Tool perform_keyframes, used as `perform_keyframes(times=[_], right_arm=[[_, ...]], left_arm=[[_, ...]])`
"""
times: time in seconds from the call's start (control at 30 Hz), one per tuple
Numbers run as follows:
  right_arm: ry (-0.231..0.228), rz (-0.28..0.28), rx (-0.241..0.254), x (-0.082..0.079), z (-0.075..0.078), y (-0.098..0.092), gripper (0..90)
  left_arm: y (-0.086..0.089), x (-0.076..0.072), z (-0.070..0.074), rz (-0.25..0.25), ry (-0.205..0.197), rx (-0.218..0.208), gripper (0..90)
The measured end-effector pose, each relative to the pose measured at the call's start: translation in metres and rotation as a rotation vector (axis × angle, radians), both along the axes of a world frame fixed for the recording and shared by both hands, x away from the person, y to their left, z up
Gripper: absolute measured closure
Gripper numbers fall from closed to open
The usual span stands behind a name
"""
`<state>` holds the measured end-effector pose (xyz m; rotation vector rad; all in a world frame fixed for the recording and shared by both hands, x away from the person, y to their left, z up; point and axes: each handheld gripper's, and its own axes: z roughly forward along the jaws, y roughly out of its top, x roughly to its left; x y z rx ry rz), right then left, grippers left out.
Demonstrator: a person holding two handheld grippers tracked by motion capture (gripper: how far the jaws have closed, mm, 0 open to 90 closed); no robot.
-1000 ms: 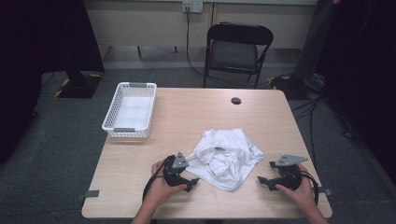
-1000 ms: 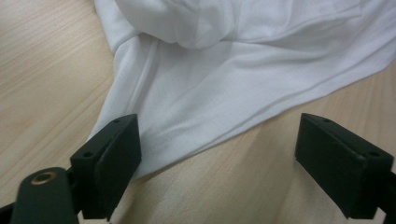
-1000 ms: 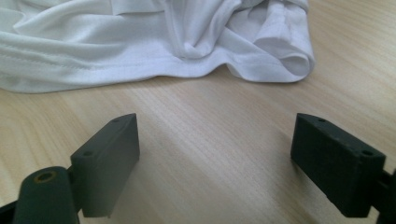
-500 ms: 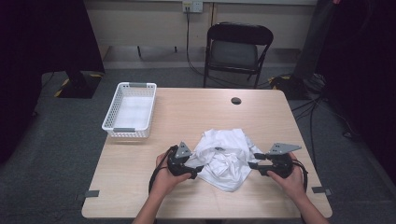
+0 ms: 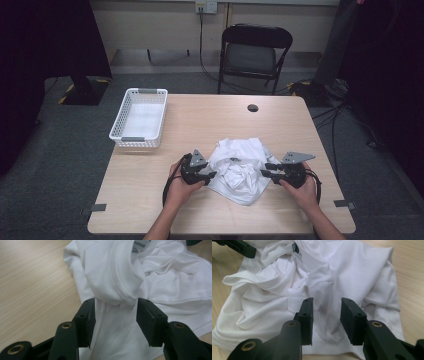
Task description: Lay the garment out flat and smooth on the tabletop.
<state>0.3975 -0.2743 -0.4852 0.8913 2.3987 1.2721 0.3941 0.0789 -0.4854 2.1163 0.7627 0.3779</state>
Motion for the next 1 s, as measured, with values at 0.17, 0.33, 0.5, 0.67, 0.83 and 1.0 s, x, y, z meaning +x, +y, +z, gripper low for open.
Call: perform_keyframes(times=[0.17,0.33,0.5,0.67,0.83,1.0], right_arm=[[-0.003,0.016,-0.007,-0.001,-0.002,0.004,66.8],[0.001,0.009,-0.016,0.002,-0.003,0.005,73.1],[0.020,0.032,0.022,0.003,-0.004,0.001,88.2],[0.019,0.043,0.053,0.003,0.004,-0.006,89.2],[-0.002,0.051,0.069,0.001,0.021,-0.014,89.2],[-0.008,0.062,0.065,0.004,0.038,-0.022,89.2]], left_arm=[[-0.001,0.004,-0.004,-0.011,-0.008,0.021,61.5],[-0.002,0.005,-0.003,-0.023,-0.002,0.032,76.0],[0.000,0.005,0.003,-0.044,0.014,0.019,86.9],[0.003,0.005,0.015,-0.053,0.010,0.022,87.7],[0.008,0.006,0.029,-0.049,0.009,0.021,87.9],[0.007,0.009,0.045,-0.071,0.002,0.038,87.9]])
